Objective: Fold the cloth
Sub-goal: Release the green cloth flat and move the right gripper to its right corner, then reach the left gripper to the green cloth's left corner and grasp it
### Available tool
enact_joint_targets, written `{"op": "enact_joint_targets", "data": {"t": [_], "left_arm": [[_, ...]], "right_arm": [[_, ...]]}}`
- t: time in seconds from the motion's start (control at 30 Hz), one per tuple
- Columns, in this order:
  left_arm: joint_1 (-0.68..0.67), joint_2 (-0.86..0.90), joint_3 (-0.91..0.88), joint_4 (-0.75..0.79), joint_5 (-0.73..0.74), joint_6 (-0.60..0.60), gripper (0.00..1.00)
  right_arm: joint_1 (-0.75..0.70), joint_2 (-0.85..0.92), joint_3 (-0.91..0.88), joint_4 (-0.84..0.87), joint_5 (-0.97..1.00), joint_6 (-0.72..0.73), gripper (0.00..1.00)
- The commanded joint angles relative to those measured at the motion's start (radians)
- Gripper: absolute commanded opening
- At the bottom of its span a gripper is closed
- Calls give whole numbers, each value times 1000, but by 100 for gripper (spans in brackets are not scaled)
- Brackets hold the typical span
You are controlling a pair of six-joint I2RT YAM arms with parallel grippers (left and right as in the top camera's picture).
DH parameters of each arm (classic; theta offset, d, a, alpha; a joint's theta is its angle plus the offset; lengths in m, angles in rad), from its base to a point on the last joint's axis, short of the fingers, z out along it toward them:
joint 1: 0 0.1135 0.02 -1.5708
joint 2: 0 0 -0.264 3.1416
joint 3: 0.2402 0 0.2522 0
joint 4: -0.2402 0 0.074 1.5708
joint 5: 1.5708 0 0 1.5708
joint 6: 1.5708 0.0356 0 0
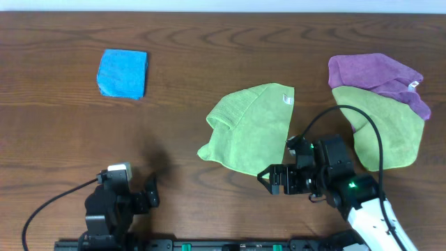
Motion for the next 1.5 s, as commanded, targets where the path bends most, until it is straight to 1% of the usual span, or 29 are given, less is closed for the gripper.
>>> {"op": "enact_joint_targets", "data": {"t": [0.0, 0.1, 0.3, 0.47, 0.57, 0.63, 0.87, 0.97, 1.13, 1.2, 1.3, 1.47], "left_arm": [[-4, 113, 98, 5, 48, -78, 95], [-4, 271, 183, -5, 93, -92, 95], [-4, 668, 394, -50, 228, -100, 95], [-4, 969, 527, -51, 409, -103, 96], [-4, 1102, 562, -17, 510, -103, 95], [-4, 1177, 562, 51, 570, -119, 96], [-4, 1360, 561, 139, 565, -400, 95], [-4, 1429, 561, 180, 577, -498, 95], [-8, 1531, 561, 262, 697, -534, 95], [-18, 1574, 561, 292, 713, -571, 95], [-45, 1630, 561, 333, 755, -576, 95], [-105, 1677, 561, 381, 766, -611, 96]], "right_arm": [[-13, -8, -4, 3, -2, 11, 99], [-13, -8, -4, 3, 4, 11, 99], [-13, -8, -4, 3, 8, 11, 99], [-13, -8, -4, 1, 8, 12, 99], [-13, -8, -4, 2, 8, 12, 99], [-13, -8, -4, 3, 8, 12, 99], [-13, -8, -4, 13, 8, 34, 99], [-13, -8, -4, 13, 8, 43, 99], [-13, -8, -4, 14, 8, 60, 99], [-13, -8, -4, 14, 8, 60, 99], [-13, -8, -4, 19, 8, 60, 99], [-13, -8, -4, 24, 12, 73, 99]]}}
